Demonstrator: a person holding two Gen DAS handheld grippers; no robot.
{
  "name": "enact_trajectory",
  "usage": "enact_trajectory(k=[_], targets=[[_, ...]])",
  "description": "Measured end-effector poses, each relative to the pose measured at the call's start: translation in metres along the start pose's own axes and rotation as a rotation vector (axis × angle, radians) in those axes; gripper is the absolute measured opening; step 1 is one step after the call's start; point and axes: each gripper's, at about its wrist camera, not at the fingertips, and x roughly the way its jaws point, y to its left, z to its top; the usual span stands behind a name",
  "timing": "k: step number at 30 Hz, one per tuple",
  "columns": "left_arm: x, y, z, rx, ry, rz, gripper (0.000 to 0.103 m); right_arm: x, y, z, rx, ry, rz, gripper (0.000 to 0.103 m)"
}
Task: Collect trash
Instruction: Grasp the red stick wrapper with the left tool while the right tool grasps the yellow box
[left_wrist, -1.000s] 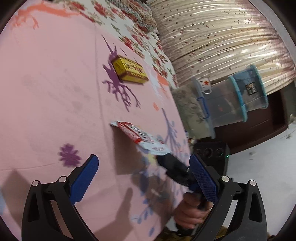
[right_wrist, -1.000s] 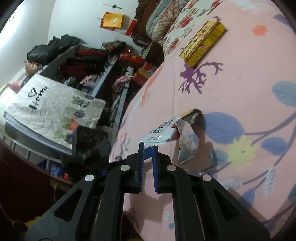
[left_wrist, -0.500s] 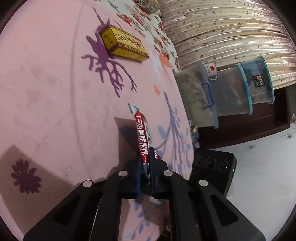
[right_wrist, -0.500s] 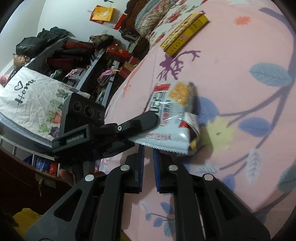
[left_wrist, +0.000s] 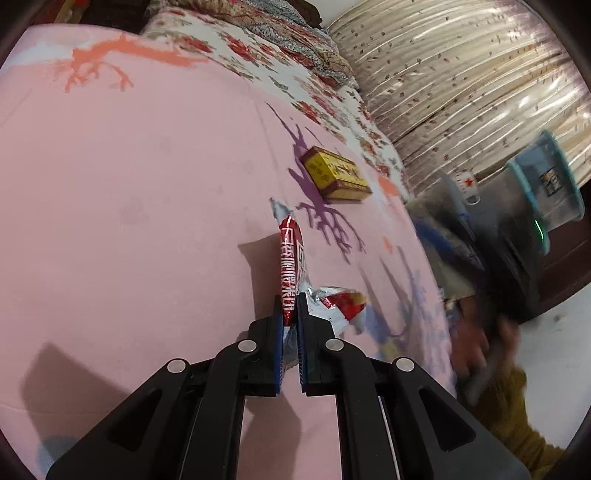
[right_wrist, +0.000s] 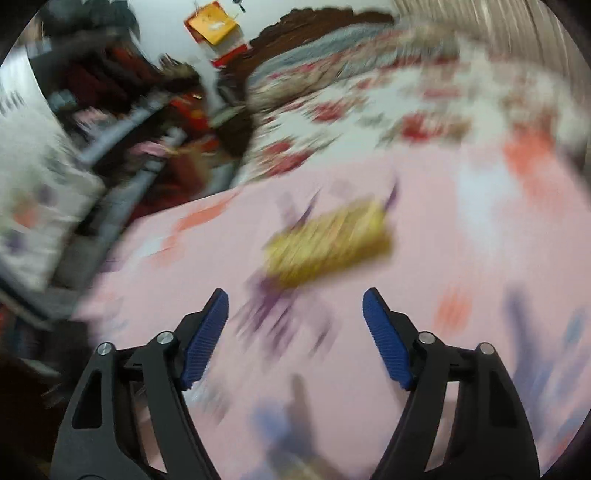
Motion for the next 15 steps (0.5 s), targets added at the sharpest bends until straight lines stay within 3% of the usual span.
enact_trajectory(k=[3,7,9,10,15], targets=[[-0.003,-0.003,-0.001,0.030,-0.021,0.000,0.006,0.053,0.015,0.048,-0.135,0.048,-0.187,0.067],[0.002,0.004,0.000,-0.009,0.001,-0.028,0.006,0.115,0.017,0.078,-0.191,0.189,-0.317,0.055],[0.003,0.006,0.000,-0.023,0.005,-0.037,0.006,0.130,0.013,0.081,-0.178,0.259,-0.323,0.051],[0.003,0.006,0.000,-0.026,0.007,-0.039,0.006,0.127,0.013,0.079,-0.195,0.251,-0.314,0.051],[0.007,0.007,0.002,-0.031,0.023,-0.055,0.006,0.089,0.017,0.036,-0.260,0.287,-0.220,0.051]])
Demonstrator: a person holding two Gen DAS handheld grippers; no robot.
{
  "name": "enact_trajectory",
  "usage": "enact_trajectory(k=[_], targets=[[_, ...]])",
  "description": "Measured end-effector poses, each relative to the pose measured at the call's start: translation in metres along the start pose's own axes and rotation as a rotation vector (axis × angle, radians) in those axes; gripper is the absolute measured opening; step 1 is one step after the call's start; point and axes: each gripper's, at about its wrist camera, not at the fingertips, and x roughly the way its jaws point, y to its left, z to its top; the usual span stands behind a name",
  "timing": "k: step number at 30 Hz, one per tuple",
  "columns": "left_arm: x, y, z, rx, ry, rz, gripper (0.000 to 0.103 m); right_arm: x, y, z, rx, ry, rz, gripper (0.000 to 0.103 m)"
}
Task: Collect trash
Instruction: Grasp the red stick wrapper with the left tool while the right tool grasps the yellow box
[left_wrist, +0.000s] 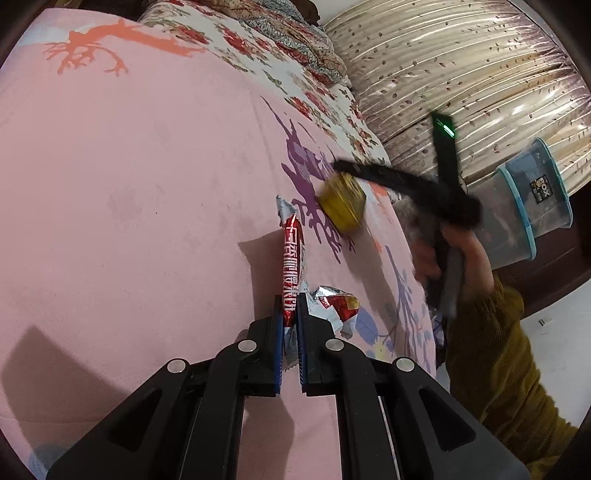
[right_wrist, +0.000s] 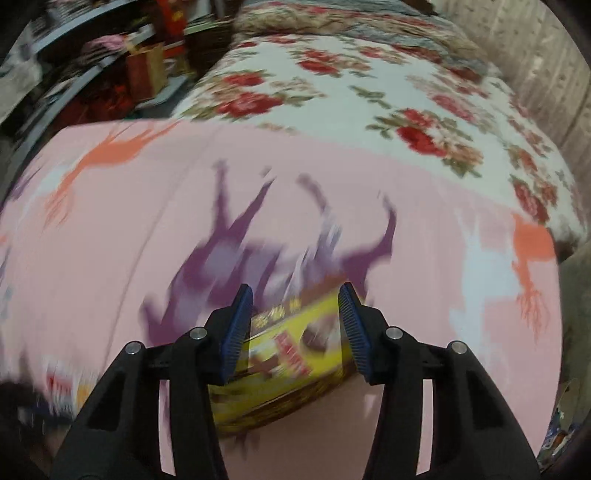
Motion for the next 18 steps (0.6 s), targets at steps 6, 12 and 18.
enact_trajectory(k=[6,12,18], targets=[[0.002,0.001,0.003,-0.003,0.003,-0.003,0.006,-0.052,0.002,-0.093,0.012,-0.036,0.114,0.051],[0.003,-0.006,0.002,0.026,-0.001,0.031,0.006,-0.093,0.001,-0.173,0.072,-0.148,0.128,0.052],[0.005,-0.019,-0.002,0.087,-0.015,0.102,0.006,-0.123,-0.034,-0.225,0.405,-0.316,0.075,0.079]])
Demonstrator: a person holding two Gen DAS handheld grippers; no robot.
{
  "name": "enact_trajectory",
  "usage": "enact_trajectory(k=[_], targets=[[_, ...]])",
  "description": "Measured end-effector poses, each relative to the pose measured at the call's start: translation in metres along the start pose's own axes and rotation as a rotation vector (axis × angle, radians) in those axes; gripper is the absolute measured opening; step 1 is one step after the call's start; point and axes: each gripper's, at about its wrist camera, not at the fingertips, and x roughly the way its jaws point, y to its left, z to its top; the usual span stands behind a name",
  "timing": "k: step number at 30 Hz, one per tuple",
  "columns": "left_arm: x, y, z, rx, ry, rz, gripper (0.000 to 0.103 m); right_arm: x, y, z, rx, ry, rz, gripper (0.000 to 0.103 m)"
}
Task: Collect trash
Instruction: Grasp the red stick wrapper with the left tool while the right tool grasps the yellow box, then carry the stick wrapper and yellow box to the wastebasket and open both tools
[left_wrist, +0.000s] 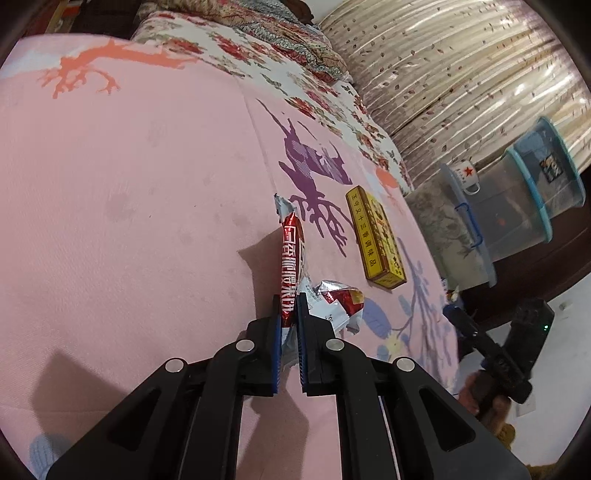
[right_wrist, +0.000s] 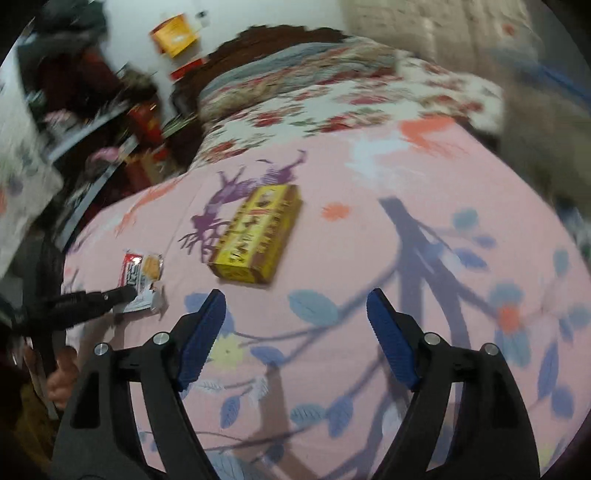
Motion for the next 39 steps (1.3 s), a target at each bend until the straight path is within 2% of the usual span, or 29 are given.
enact_trajectory(k=[3,6,11,15,16,17,18,22,26,28,34,39], targets=[[0.001,-0.009,-0.001,0.046,-0.009,0.048,0.006,0.007,-0.001,-0.002,0.034,0.004,-0.012,0.082],[0.000,-0.012,-0.003,0.069,-0.013,0.070,0.006,0.021,0.010,0.002,0.040,0.010,0.012,0.086],[0.000,-0.013,-0.005,0.072,-0.016,0.074,0.007,0.053,0.040,0.016,-0.023,0.018,0.018,0.090],[0.000,-0.016,-0.004,0.089,-0.020,0.094,0.007,0.088,0.057,0.033,-0.073,0.046,-0.032,0.090],[0.000,-0.017,-0.005,0.097,-0.022,0.102,0.007,0.096,0.058,0.036,-0.080,0.054,-0.050,0.088],[0.000,-0.018,-0.005,0.105,-0.023,0.112,0.007,0.101,0.058,0.037,-0.085,0.062,-0.052,0.071],[0.000,-0.019,-0.005,0.110,-0.023,0.117,0.007,0.104,0.056,0.037,-0.085,0.074,-0.027,0.068],[-0.003,-0.028,-0.006,0.148,-0.017,0.096,0.003,0.078,0.043,0.025,-0.073,0.055,-0.011,0.066],[-0.004,-0.055,-0.005,0.169,0.001,0.000,0.003,0.037,0.013,0.003,-0.019,0.029,0.054,0.066],[0.000,-0.076,-0.004,0.207,0.013,-0.030,0.003,0.013,-0.005,-0.011,-0.002,-0.009,0.021,0.066],[0.039,-0.153,-0.001,0.328,0.101,-0.131,0.003,-0.050,-0.045,-0.040,-0.005,-0.188,-0.176,0.065],[0.091,-0.236,0.005,0.441,0.186,-0.193,0.003,-0.099,-0.102,-0.035,0.102,-0.374,-0.298,0.065]])
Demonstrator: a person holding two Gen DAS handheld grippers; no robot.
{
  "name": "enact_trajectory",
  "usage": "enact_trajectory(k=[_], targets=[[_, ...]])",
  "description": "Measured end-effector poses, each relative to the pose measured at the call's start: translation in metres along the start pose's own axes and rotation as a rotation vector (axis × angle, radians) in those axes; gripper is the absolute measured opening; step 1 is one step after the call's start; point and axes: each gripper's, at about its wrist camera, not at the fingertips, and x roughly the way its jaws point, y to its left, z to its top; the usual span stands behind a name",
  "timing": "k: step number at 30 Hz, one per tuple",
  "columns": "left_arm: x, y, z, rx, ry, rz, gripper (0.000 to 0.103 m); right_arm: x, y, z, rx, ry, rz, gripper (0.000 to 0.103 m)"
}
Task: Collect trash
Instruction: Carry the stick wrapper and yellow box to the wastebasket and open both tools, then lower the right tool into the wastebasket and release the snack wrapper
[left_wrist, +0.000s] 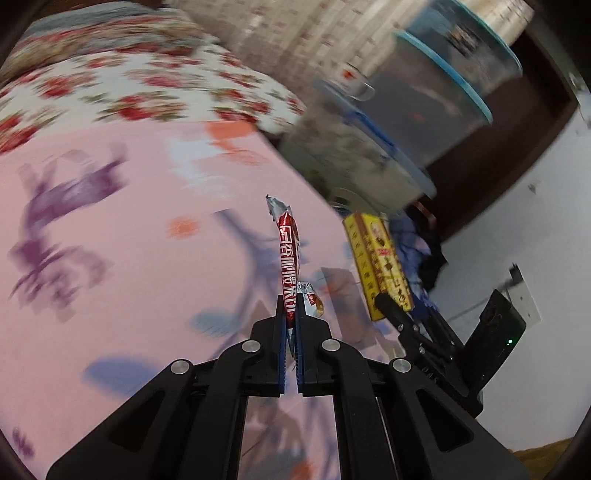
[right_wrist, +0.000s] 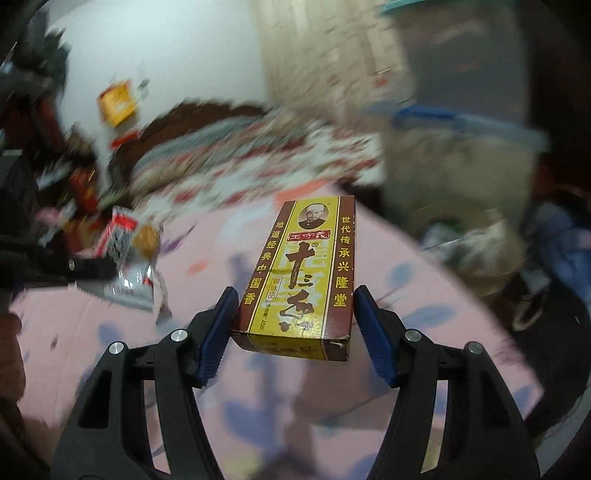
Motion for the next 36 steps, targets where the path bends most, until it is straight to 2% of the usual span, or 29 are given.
enact_trajectory(k=[4,10,14,16,17,21,24,27,28,29,30,31,33,36], targets=[[0.051,-0.054,0.037,0.112,0.046,-0.019,0.003,0.002,-0.068,0.022,0.154,-0.034,-0.046,0.065],[0.159,-0.131,0.093,0.239,0.146,-0.054,0.003,0.043,-0.169,0.052,0.387,-0.001,-0.005,0.065],[0.215,-0.157,0.114,0.254,0.199,-0.065,0.003,0.096,-0.209,0.068,0.416,0.102,-0.013,0.068],[0.241,-0.165,0.124,0.262,0.219,-0.056,0.003,0.114,-0.223,0.071,0.407,0.110,-0.046,0.072],[0.249,-0.167,0.128,0.263,0.226,-0.053,0.003,0.113,-0.229,0.071,0.414,0.085,-0.063,0.076],[0.285,-0.172,0.142,0.263,0.251,-0.039,0.003,0.082,-0.236,0.063,0.437,-0.052,-0.090,0.077],[0.315,-0.177,0.154,0.236,0.285,-0.067,0.003,0.058,-0.240,0.048,0.462,-0.120,-0.137,0.077],[0.341,-0.185,0.157,0.214,0.332,-0.112,0.005,0.037,-0.248,0.032,0.539,-0.154,-0.141,0.077],[0.349,-0.187,0.156,0.207,0.342,-0.110,0.015,0.031,-0.250,0.029,0.555,-0.166,-0.142,0.077],[0.358,-0.188,0.155,0.199,0.353,-0.092,0.050,0.029,-0.250,0.026,0.561,-0.169,-0.144,0.077],[0.365,-0.188,0.154,0.195,0.357,-0.060,0.070,0.027,-0.249,0.024,0.565,-0.167,-0.144,0.077],[0.371,-0.187,0.152,0.194,0.347,-0.005,0.082,0.027,-0.246,0.023,0.565,-0.162,-0.134,0.077],[0.376,-0.186,0.149,0.208,0.344,0.049,0.080,0.027,-0.241,0.021,0.555,-0.150,-0.119,0.077],[0.365,-0.184,0.144,0.210,0.343,0.044,0.080,0.022,-0.233,0.018,0.549,-0.159,-0.121,0.077]])
